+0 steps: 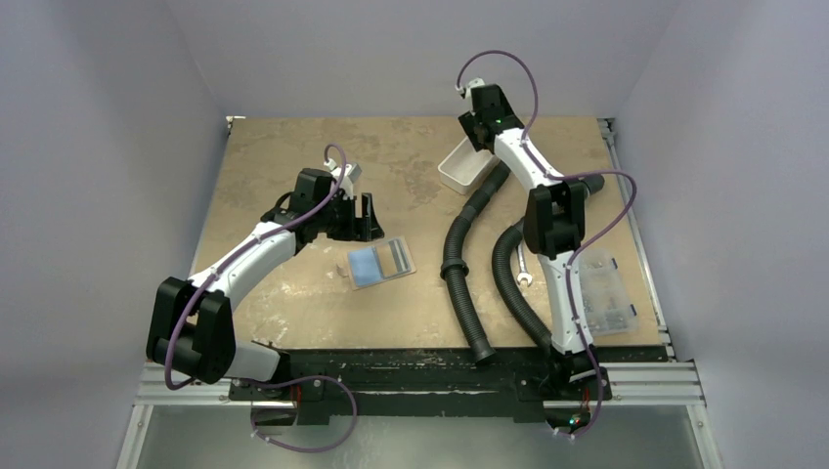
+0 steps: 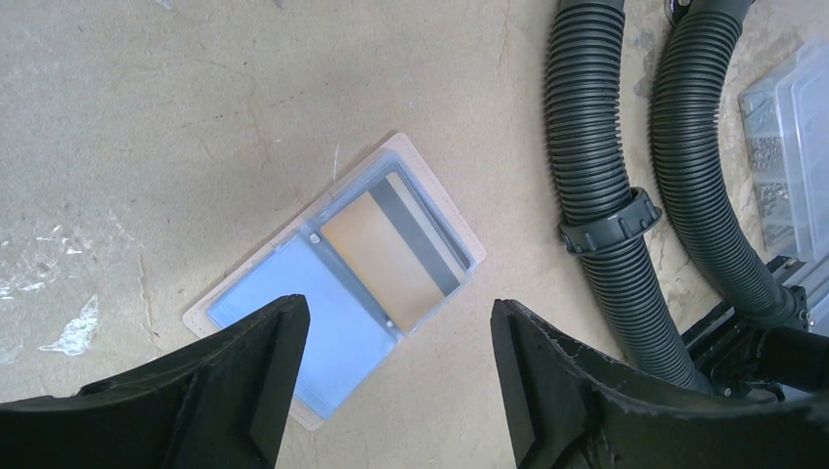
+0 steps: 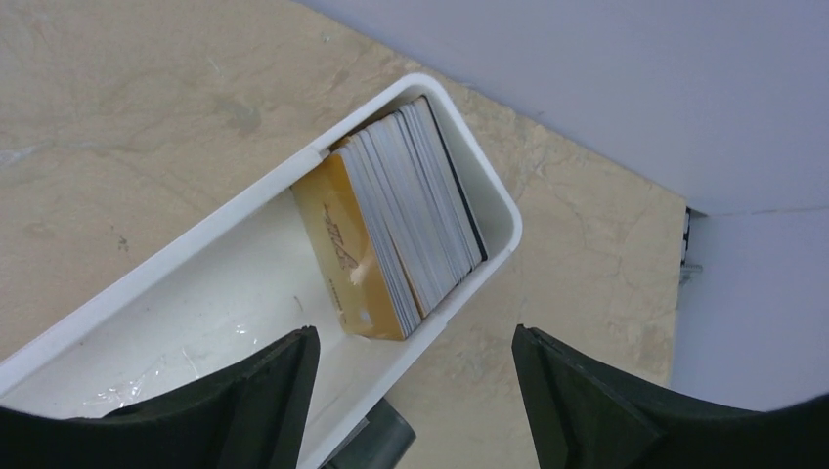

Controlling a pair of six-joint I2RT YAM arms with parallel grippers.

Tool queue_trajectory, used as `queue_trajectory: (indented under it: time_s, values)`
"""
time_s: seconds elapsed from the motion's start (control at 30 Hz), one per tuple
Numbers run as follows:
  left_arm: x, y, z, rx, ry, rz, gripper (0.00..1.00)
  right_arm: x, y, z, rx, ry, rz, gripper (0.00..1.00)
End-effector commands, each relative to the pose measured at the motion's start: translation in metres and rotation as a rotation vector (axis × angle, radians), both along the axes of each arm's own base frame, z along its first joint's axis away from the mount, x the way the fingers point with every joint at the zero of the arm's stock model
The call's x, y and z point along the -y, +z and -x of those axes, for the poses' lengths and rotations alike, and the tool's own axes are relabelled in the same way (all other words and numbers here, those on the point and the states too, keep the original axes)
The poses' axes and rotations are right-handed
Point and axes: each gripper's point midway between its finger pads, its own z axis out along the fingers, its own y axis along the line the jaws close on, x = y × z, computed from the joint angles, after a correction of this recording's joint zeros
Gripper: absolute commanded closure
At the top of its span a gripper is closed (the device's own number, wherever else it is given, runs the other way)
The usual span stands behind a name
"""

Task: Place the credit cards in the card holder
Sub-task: Pick up the credit card from the storage box.

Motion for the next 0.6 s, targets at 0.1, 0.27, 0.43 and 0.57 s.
queue_trajectory:
  time_s: [0.1, 0.27, 0.43, 0.57]
  values:
    - [0.0, 0.002, -0.005, 0.036, -0.024, -0.009, 0.27, 0.01, 0.022, -0.015, 0.076, -0.024, 0.089, 0.26]
    - [0.001, 0.002, -0.004, 0.036, -0.03, -0.005, 0.27, 0.014, 0.013, -0.021, 0.077, -0.032, 0.114, 0.29]
    - [0.001, 0.002, -0.003, 0.034, -0.03, -0.006, 0.27, 0.014, 0.011, -0.028, 0.088, -0.033, 0.113, 0.3]
    - [0.0, 0.002, -0.003, 0.034, -0.03, -0.008, 0.27, 0.011, 0.008, -0.031, 0.089, -0.019, 0.104, 0.31]
